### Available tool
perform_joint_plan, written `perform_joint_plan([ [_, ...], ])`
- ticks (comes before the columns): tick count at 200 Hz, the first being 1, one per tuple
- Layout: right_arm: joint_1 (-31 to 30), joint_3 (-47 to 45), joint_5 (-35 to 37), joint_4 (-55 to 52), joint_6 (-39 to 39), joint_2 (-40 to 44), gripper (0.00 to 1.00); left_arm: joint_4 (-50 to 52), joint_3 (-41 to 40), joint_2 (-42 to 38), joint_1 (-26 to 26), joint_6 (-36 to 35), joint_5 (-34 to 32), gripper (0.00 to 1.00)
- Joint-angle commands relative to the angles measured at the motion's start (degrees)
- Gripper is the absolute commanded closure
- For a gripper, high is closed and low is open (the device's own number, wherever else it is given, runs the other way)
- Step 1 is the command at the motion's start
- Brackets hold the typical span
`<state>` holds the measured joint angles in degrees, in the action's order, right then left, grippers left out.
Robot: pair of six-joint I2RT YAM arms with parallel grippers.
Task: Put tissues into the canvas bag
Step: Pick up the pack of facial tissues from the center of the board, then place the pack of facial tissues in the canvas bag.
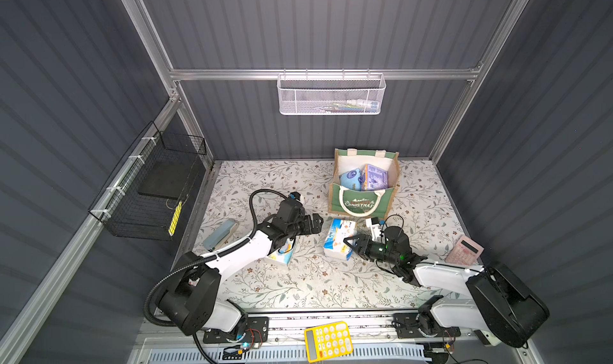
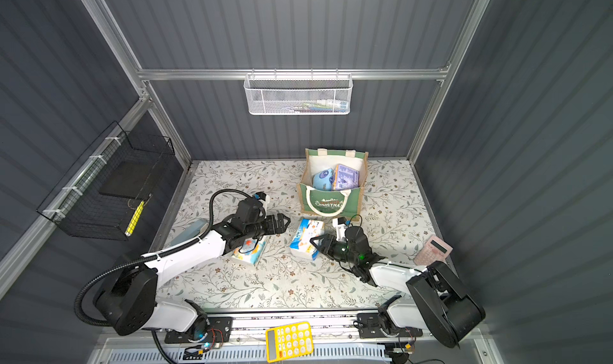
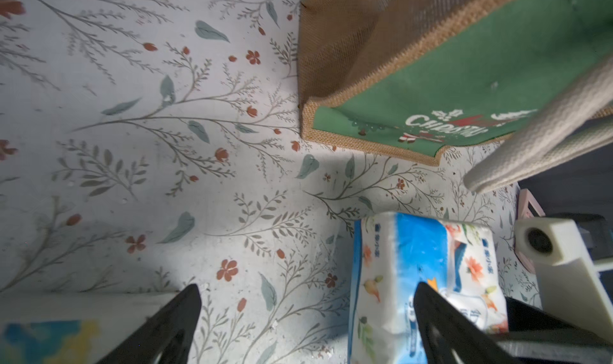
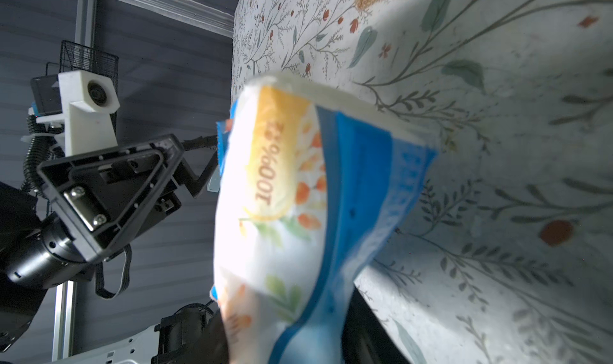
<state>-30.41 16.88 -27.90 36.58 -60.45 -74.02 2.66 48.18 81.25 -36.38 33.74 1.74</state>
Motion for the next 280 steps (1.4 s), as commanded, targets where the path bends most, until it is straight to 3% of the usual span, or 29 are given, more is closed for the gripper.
perform_joint_plan([
  [1, 0.0, 2.6, -3.9, -2.3, -0.2, 2.4, 0.57, 4.7, -0.4, -2.2, 0.6, -2.4, -3.3, 0.0],
  [73, -0.8, 6.2, -2.0, -19.1, 0.2, 19.6, 0.57, 9.0, 0.0, -4.3, 1.6, -3.8, -6.6, 0.0],
  [104, 0.0, 10.0, -2.4, -22.5, 0.0, 22.2, 0.57, 10.4, 0.2, -4.9, 1.9, -3.9, -7.4, 0.0],
  [149, 6.1, 17.3, -7.0, -23.5, 0.0, 22.4, 0.58, 12.2, -1.5, -7.1, 2.3, -4.3, -8.9, 0.0],
  [202, 14.4, 32.2, -9.7, -33.4, 9.3, 17.1, 0.58, 14.2, -3.9, -10.0, 3.5, -4.2, -10.3, 0.0],
  [280, 23.0, 49.4, -15.1, -35.4, 15.5, -2.3, 0.58, 15.7, -6.6, -12.1, 5.0, -2.9, -11.4, 0.0],
])
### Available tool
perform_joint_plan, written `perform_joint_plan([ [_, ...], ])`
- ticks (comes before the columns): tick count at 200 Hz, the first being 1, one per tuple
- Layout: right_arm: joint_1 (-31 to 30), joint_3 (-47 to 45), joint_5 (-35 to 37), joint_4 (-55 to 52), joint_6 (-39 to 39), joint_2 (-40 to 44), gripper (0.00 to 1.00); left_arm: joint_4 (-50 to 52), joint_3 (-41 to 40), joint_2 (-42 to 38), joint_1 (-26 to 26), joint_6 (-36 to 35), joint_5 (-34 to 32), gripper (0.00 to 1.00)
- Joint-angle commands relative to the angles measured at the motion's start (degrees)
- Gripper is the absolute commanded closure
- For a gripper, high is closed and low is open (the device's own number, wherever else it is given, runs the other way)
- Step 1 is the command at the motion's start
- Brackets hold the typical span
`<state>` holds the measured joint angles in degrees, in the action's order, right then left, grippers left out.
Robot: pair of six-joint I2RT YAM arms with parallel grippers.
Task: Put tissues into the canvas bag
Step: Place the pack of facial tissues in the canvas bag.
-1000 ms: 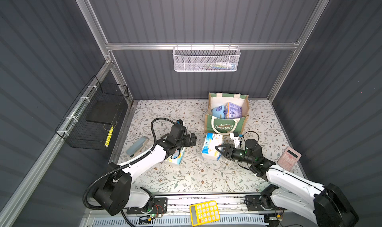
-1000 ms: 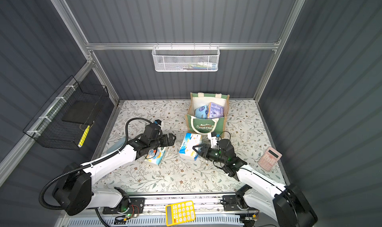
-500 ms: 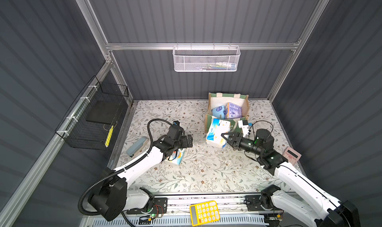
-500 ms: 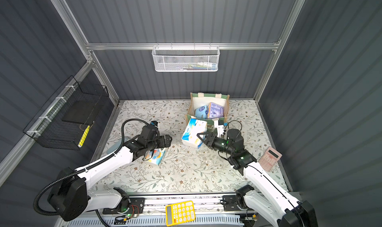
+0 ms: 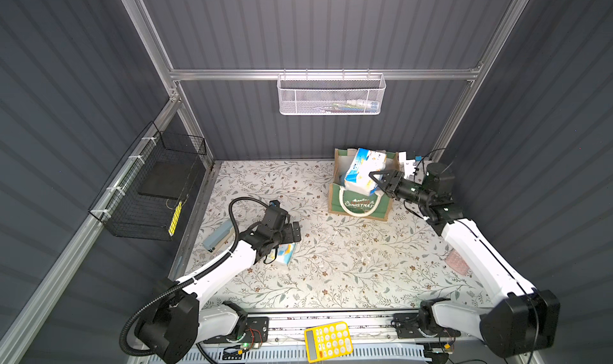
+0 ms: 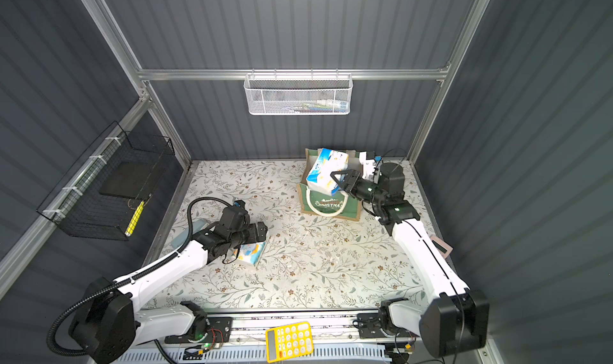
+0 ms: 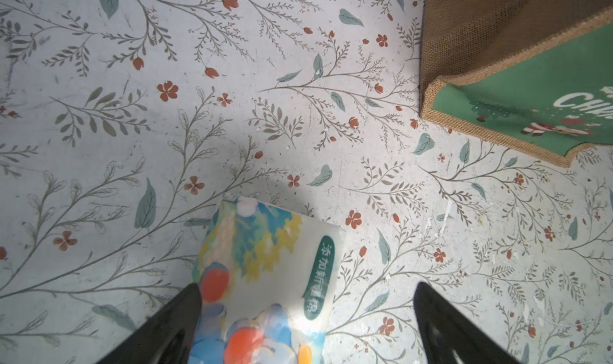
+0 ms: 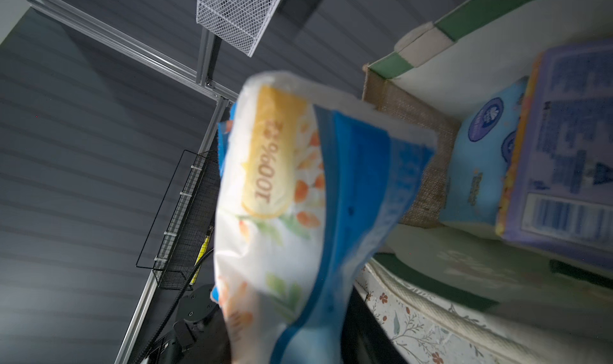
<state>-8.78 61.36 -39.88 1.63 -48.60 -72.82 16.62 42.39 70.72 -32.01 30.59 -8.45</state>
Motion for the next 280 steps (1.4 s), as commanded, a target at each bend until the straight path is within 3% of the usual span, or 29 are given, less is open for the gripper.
perform_joint_plan([
  [1, 1.4, 5.1, -3.2, -0.6, 3.9, -3.7, 0.58, 1.8, -0.9, -1.6, 0.7, 0.3, -1.3, 0.0],
  [79, 2.5, 15.0, 2.0, -8.2, 11.3, -17.5, 0.58, 2.5, -2.8, -2.7, 1.8, 0.8, -0.1, 0.0],
  [223, -1.9, 27.7, 5.7, -20.5, 18.8, -31.5, 0.53, 1.0, -5.5, -3.1, 1.9, 1.9, 3.7, 0.0],
  [280, -2.0, 28.8, 7.5, -22.0, 20.0, -34.3, 0.49, -0.7, -5.4, -2.2, 2.0, 0.8, 6.0, 0.0],
])
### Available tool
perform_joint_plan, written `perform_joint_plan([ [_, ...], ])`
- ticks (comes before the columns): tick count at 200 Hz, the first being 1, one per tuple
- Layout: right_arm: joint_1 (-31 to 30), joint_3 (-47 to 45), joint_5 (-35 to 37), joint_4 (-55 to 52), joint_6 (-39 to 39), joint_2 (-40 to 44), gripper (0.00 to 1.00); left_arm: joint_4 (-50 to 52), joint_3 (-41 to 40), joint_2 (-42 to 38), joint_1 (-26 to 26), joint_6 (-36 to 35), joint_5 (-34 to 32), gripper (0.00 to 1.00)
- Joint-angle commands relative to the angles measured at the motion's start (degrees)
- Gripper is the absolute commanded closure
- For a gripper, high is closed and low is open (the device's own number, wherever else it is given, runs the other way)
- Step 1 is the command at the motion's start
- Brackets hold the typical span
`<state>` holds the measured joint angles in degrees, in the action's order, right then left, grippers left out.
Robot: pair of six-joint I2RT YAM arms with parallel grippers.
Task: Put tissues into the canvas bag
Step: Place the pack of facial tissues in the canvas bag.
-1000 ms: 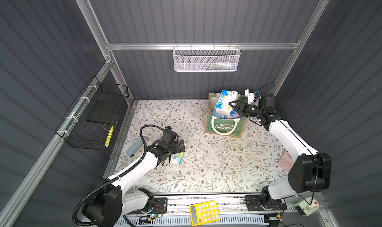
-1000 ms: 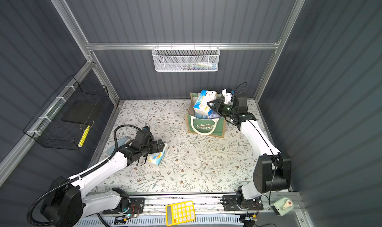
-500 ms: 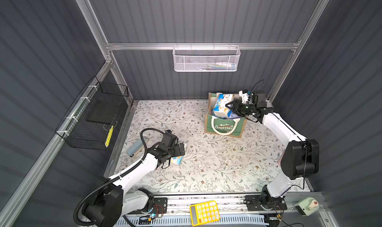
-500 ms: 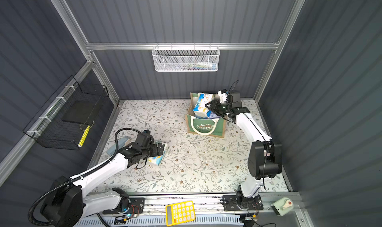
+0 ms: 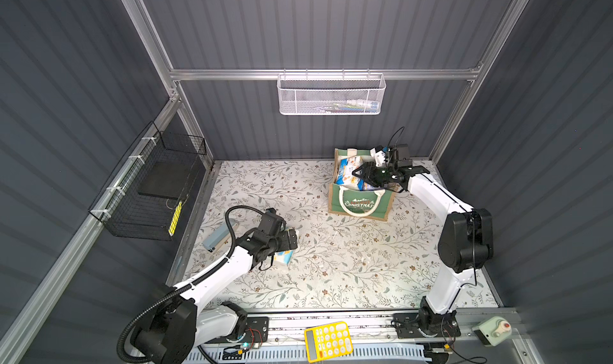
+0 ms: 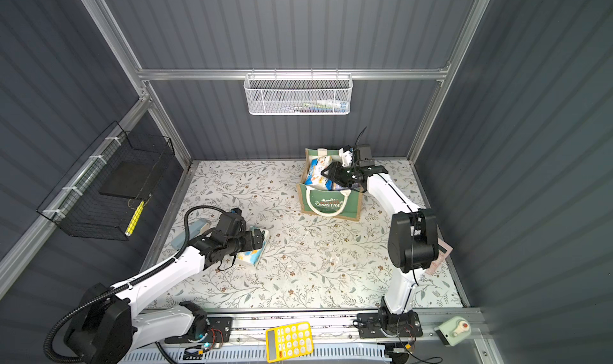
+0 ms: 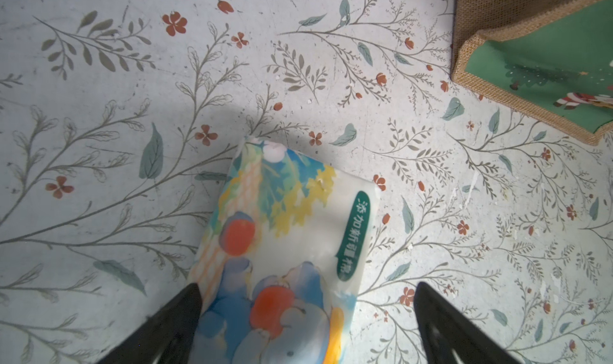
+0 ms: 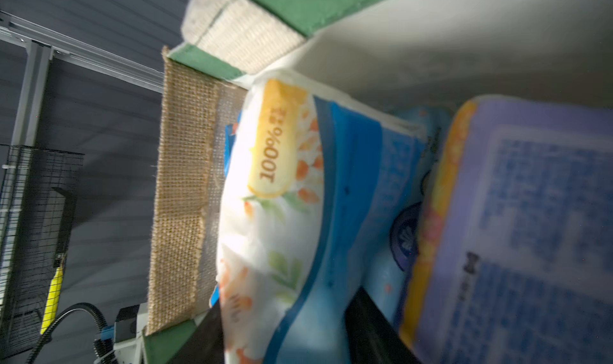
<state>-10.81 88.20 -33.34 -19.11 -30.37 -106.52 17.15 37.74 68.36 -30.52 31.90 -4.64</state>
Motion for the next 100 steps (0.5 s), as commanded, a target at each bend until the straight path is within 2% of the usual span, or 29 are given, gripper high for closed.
perform_joint_plan([
  [1, 0.0, 2.0, 0.9, -1.3, 1.8, -0.5, 0.49, -1.3, -0.8, 0.2, 0.5, -0.5, 2.3, 0.0],
  [44, 0.0, 4.3, 1.5, -4.5, 3.7, -1.6, 0.45, -3.6, -0.5, 2.7, 0.5, -0.8, 5.3, 0.0],
  [55, 0.1, 4.0, 2.7, -4.4, 4.0, -0.6, 0.41, -4.2, -0.6, 2.9, 0.5, -0.7, 5.8, 0.0],
  [73, 0.2, 2.5, 5.4, -3.5, 4.1, 1.8, 0.29, -4.7, -0.7, 3.1, 0.5, -0.6, 6.2, 0.0],
  [100, 0.3, -0.1, 6.0, 0.2, 4.9, 6.6, 0.24, -5.6, -0.8, 4.0, 0.5, -0.9, 7.4, 0.0],
])
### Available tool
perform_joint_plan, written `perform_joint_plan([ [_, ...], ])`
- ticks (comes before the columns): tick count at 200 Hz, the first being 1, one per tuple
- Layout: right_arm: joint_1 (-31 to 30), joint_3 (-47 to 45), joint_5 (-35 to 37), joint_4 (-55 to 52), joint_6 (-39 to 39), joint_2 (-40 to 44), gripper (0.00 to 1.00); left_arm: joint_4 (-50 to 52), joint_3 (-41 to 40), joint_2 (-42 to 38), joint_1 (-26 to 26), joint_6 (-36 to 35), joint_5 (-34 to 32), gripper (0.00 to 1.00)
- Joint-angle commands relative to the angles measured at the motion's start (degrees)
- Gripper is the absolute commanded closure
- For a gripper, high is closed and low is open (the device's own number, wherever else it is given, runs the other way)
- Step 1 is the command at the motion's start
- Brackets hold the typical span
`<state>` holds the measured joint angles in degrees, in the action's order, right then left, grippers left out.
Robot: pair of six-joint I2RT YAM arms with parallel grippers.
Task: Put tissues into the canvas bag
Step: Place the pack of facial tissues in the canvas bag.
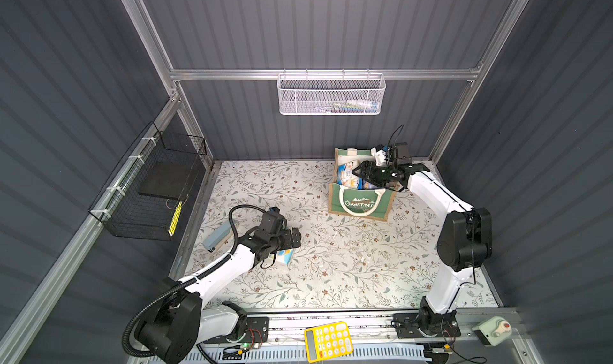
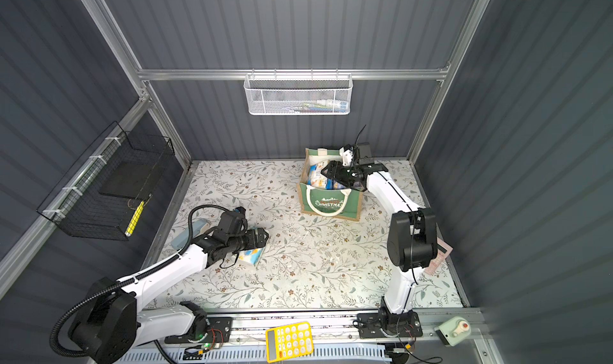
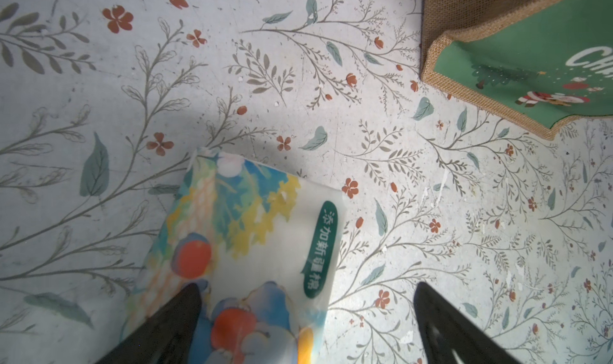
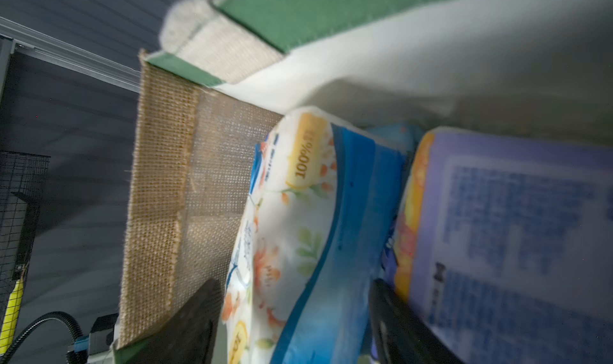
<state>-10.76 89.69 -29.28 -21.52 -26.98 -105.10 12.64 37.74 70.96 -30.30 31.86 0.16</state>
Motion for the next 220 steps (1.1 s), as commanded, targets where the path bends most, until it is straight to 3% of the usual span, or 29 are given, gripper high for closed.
perform_joint_plan([
  [1, 0.2, -1.6, 1.9, 2.7, 1.6, 5.3, 0.24, -1.1, -0.8, 1.5, 0.2, -0.8, 2.6, 0.0],
  [31, 0.3, -4.6, 2.7, 3.9, 2.3, 11.1, 0.18, -0.9, 0.2, 3.3, 0.3, -0.7, 3.0, 0.0],
  [86, 0.2, -16.0, 3.8, 9.1, 3.3, 24.6, 0.11, 5.6, 2.4, -2.8, 0.3, -2.3, -4.3, 0.0],
  [136, 0.2, -28.7, 4.7, 15.1, 5.4, 35.4, 0.06, 8.1, 2.7, -1.2, 0.9, -4.0, -8.1, 0.0],
  [175, 0.2, -34.9, 5.7, 15.6, 6.6, 41.5, 0.01, 4.4, 1.9, 3.1, 1.1, -4.1, -3.8, 0.0],
  [220, 2.2, -42.3, 7.7, 15.2, 6.4, 49.6, 0.01, -1.6, 1.2, 4.6, 1.1, -4.2, 7.5, 0.01],
])
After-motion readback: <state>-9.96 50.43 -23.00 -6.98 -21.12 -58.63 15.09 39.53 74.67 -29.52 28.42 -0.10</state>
